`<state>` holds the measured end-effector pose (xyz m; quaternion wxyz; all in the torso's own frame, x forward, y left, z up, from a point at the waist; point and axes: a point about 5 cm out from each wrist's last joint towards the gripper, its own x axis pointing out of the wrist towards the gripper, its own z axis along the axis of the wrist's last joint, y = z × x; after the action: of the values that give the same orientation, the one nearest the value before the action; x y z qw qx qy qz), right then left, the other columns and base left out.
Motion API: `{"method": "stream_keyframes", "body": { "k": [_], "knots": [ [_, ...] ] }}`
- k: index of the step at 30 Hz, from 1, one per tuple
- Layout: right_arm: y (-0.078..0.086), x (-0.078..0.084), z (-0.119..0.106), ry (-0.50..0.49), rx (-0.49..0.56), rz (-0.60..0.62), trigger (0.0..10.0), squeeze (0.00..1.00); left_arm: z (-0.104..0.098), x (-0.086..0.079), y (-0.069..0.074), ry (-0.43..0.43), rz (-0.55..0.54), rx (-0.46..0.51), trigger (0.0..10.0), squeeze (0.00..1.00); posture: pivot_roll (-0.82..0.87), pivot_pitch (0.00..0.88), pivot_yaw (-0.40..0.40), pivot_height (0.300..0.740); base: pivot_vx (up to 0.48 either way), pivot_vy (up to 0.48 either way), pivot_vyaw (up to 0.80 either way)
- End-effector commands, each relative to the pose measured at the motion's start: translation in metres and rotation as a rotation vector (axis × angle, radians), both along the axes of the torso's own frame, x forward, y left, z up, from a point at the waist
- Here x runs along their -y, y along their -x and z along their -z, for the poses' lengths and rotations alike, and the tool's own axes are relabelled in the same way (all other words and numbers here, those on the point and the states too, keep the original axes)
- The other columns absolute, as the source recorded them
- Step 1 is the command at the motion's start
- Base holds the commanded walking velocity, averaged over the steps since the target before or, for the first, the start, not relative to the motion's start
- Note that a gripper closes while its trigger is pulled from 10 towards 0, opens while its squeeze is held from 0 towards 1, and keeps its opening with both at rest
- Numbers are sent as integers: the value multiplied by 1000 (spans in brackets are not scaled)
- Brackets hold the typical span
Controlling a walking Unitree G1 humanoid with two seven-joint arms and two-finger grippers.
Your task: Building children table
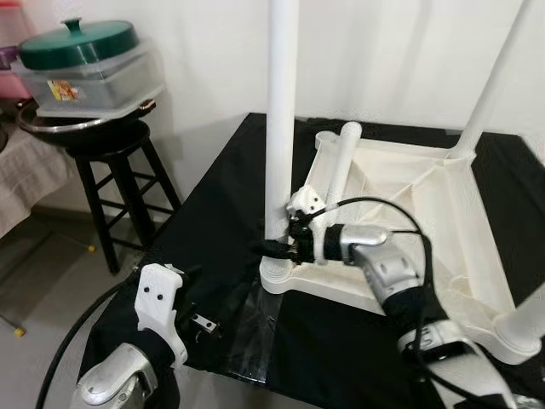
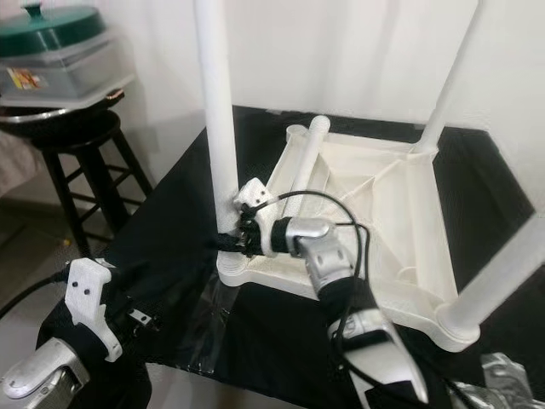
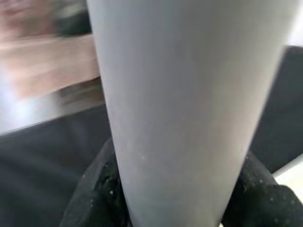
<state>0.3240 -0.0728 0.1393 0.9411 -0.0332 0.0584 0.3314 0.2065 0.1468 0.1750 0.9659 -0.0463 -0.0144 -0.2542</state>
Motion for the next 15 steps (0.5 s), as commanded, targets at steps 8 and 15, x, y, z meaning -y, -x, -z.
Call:
{"method": "stream_keyframes", "body": {
  "k": [8, 15],
  "knots": [
    [-11, 11, 3, 72, 49, 219, 0, 0, -19, 6, -8, 26, 82, 39, 10000, 0, 70, 0, 40, 740, 0, 0, 0],
    [-5, -3, 8, 66, -12, 176, 0, 0, -31, 10, -10, 55, 115, 62, 10000, 0, 56, 0, 62, 740, 0, 0, 0]
  ]
}}
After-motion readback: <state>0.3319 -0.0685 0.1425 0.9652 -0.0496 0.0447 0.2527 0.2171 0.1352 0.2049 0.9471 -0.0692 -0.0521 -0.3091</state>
